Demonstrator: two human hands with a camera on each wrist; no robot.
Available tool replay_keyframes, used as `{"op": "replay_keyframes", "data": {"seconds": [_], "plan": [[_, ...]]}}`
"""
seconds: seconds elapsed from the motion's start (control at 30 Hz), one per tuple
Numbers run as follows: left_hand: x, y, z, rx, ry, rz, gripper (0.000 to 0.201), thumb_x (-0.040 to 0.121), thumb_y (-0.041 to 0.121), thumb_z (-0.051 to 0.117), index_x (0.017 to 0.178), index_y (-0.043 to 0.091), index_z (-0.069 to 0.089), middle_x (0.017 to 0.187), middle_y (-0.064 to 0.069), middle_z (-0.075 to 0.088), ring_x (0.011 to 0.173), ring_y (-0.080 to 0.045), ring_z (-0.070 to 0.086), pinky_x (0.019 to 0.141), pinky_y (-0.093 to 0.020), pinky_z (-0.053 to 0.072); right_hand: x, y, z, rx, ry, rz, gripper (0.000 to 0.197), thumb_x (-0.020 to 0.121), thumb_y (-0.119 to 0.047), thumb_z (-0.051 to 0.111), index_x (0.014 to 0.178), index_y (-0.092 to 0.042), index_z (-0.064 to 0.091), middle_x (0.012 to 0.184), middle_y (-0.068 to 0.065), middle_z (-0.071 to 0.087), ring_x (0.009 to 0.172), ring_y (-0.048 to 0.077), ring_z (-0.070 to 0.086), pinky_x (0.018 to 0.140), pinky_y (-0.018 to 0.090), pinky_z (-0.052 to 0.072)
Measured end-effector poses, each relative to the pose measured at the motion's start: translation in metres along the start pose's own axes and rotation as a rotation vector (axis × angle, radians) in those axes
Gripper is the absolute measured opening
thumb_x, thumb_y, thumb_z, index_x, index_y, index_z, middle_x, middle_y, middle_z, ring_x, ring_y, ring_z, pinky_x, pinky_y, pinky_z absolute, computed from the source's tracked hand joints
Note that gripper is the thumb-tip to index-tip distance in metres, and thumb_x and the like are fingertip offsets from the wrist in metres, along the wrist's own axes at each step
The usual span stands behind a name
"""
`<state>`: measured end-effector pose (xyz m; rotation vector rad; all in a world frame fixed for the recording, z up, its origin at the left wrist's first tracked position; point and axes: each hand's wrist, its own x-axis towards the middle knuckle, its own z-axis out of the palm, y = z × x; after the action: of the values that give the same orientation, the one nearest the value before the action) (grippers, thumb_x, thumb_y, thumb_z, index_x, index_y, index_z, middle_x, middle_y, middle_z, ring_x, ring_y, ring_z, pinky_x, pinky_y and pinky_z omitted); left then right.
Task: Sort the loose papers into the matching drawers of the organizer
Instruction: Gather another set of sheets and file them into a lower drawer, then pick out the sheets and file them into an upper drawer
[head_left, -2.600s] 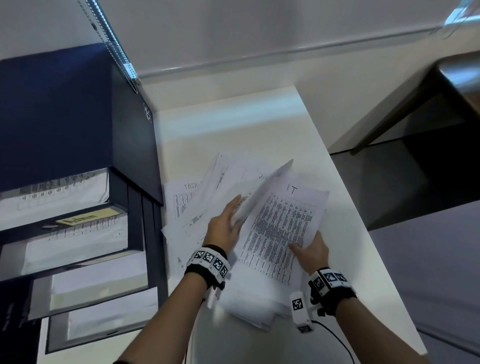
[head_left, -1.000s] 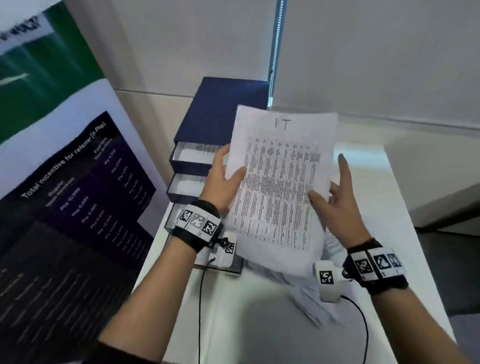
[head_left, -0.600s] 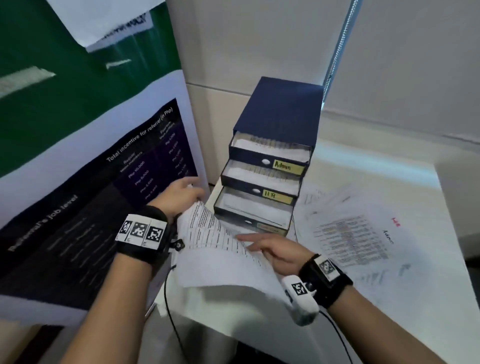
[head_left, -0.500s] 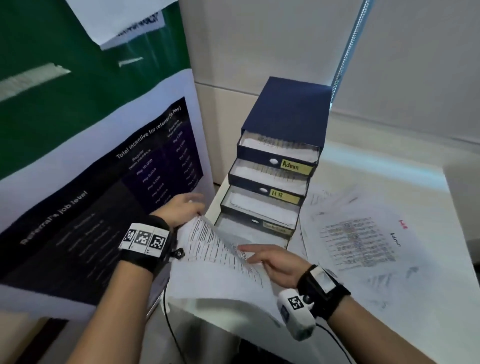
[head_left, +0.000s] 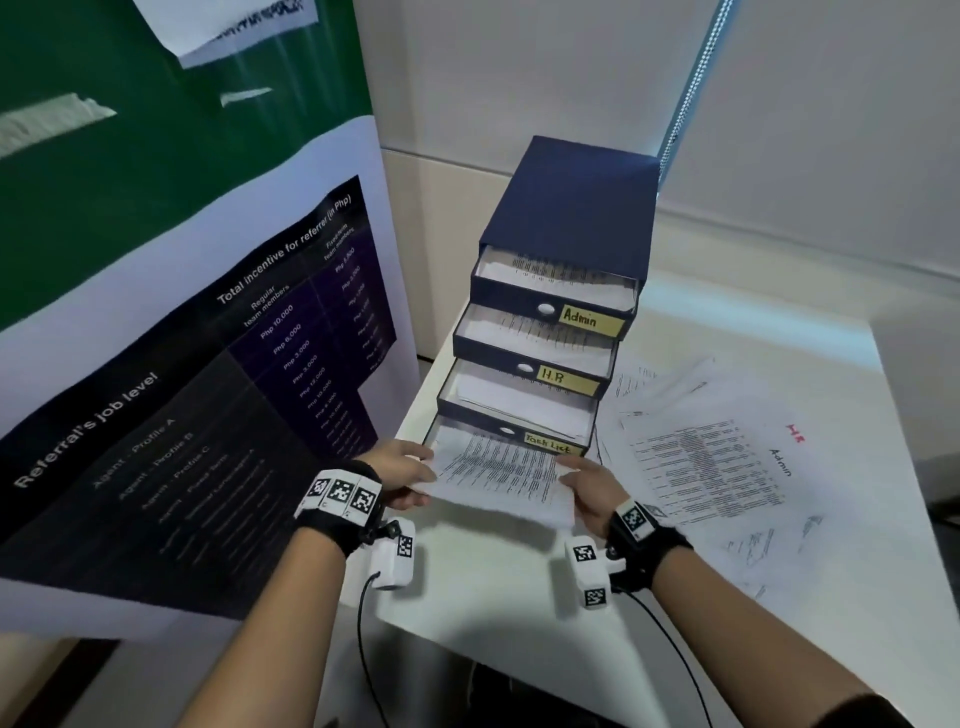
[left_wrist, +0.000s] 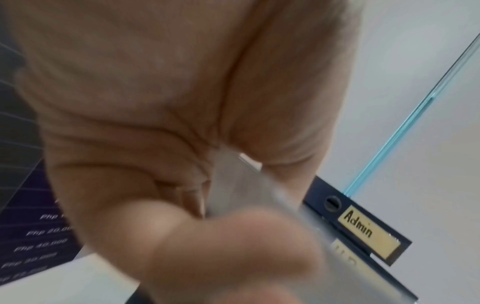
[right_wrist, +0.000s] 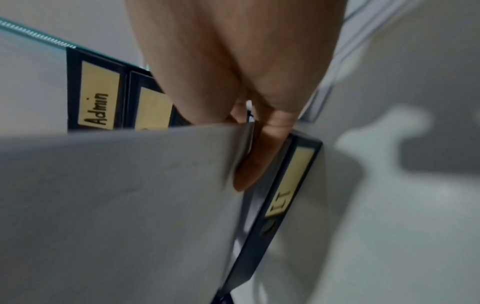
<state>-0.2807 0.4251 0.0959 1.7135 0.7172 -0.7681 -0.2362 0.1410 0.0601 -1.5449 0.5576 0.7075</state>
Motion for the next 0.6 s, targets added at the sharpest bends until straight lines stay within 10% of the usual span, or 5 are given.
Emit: {"op": "replay_keyframes", "data": {"seconds": [0.07,0.23,0.47,0.6], "plan": [[0.012,-0.003,0.008,0.002,0.062,0.037,0.032,0.093,0.001,0.060,0.124,0.011,0.062,0.098,-0.016,0.067,0.053,-0.014,0.065,0.035,-0.017,0.041,0.001,0.002,-0.007,-0.070,-0.011,0.011,0.027,0.095,0.001,0.055,0.121,-0.002,0.062,0.075,0.013,0.065,0.048,0.015,0.057,0.041,0.021,0.045],[0.043,-0.008,0.026,-0.137,0.264,0.137,0.019,0.091,-0.003,0.061,0.107,0.005,0.070,0.057,-0.009,0.062,0.034,-0.005,0.051,0.039,-0.014,0.043,-0.006,0.019,-0.017,-0.036,-0.353,0.240,0.035,0.087,0.001,0.068,0.122,0.000,0.061,0.103,0.020,0.071,0.078,0.021,0.073,0.061,0.026,0.060],[0.076,0.005,0.048,-0.117,0.226,0.205,0.023,0.084,-0.001,0.071,0.107,-0.002,0.071,0.089,-0.013,0.073,0.081,-0.023,0.071,0.074,-0.018,0.056,0.025,0.012,-0.020,0.066,-0.172,0.080,0.017,0.087,0.010,0.059,0.100,0.003,0.067,0.097,0.026,0.070,0.085,0.033,0.068,0.076,0.039,0.060],[0.074,0.036,0.062,0.558,0.196,0.234,0.013,0.086,0.016,0.072,0.097,0.018,0.079,0.099,0.004,0.074,0.098,-0.014,0.067,0.093,-0.024,0.050,0.033,0.002,-0.087,-0.535,0.091,-0.203,0.031,0.083,0.010,0.046,0.074,-0.007,0.070,0.082,0.016,0.072,0.062,0.019,0.062,0.060,0.035,0.053]]}}
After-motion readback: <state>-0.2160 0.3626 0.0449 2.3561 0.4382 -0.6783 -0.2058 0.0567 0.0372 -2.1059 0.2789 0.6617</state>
